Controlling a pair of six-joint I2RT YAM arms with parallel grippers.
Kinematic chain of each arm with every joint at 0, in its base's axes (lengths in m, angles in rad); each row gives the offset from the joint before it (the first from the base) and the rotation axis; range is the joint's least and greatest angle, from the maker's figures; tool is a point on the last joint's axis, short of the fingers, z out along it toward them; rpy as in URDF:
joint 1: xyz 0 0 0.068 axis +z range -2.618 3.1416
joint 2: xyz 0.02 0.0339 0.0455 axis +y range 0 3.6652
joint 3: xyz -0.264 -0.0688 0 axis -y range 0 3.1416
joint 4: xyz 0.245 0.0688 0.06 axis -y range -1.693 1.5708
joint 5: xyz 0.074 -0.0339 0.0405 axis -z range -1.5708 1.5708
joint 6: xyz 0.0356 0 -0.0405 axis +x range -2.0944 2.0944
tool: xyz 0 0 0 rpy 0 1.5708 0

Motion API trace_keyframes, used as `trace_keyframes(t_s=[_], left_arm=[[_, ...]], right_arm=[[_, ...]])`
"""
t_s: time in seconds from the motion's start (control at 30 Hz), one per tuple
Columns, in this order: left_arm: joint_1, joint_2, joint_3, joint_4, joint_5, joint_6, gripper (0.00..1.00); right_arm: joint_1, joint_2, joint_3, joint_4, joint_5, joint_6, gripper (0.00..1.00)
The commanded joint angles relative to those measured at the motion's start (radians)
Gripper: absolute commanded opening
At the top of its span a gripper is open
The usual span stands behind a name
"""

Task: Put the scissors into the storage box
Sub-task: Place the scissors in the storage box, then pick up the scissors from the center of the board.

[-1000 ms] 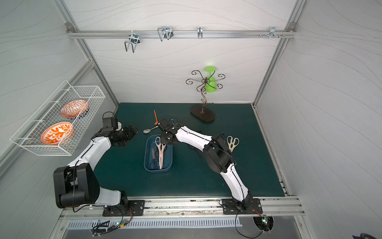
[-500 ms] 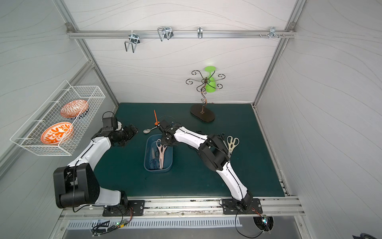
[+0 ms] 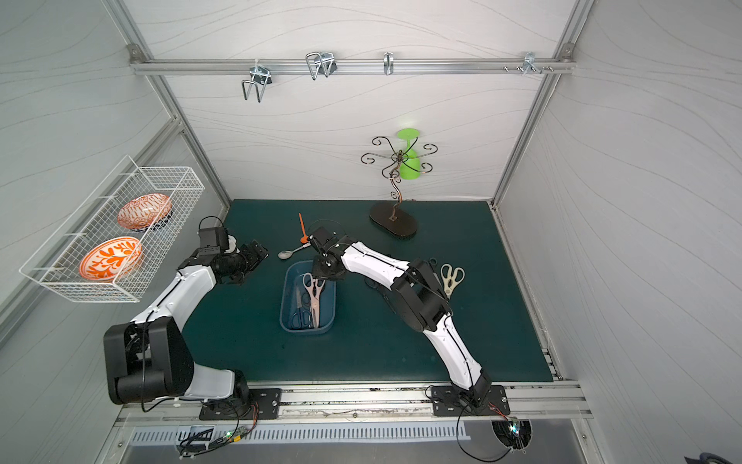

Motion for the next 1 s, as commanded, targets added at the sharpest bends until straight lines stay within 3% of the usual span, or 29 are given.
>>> trace_keyframes(t_s=[0.0, 0.17, 0.3, 0.4, 0.53, 0.73, 0.97], left_arm=[[-0.001, 0.005, 0.015, 0.008, -0.005, 0.024, 0.94], [-0.043, -0.014, 0.023, -0.025, -0.048, 0.071, 0.94], [-0.114, -0.02, 0.066, -0.078, -0.061, 0.104, 0.94], [-0.142, -0.026, 0.078, -0.088, 0.0, 0.076, 0.94], [-0.164, -0.026, 0.098, -0.102, 0.082, 0.052, 0.94], [-0.167, -0.003, 0.107, -0.094, 0.204, 0.008, 0.94], [-0.167, -0.001, 0.093, -0.104, 0.2, 0.003, 0.94]], right_arm=[[-0.04, -0.141, -0.03, 0.079, -0.113, -0.05, 0.26], [-0.118, -0.213, -0.054, 0.053, -0.248, -0.132, 0.3], [-0.186, -0.267, -0.107, -0.019, -0.263, -0.246, 0.3], [-0.243, -0.3, -0.167, -0.061, -0.255, -0.34, 0.31], [-0.305, -0.312, -0.225, -0.127, -0.233, -0.454, 0.31], [-0.309, -0.286, -0.304, -0.163, -0.103, -0.578, 0.31], [-0.239, -0.23, -0.321, -0.134, 0.035, -0.65, 0.31]])
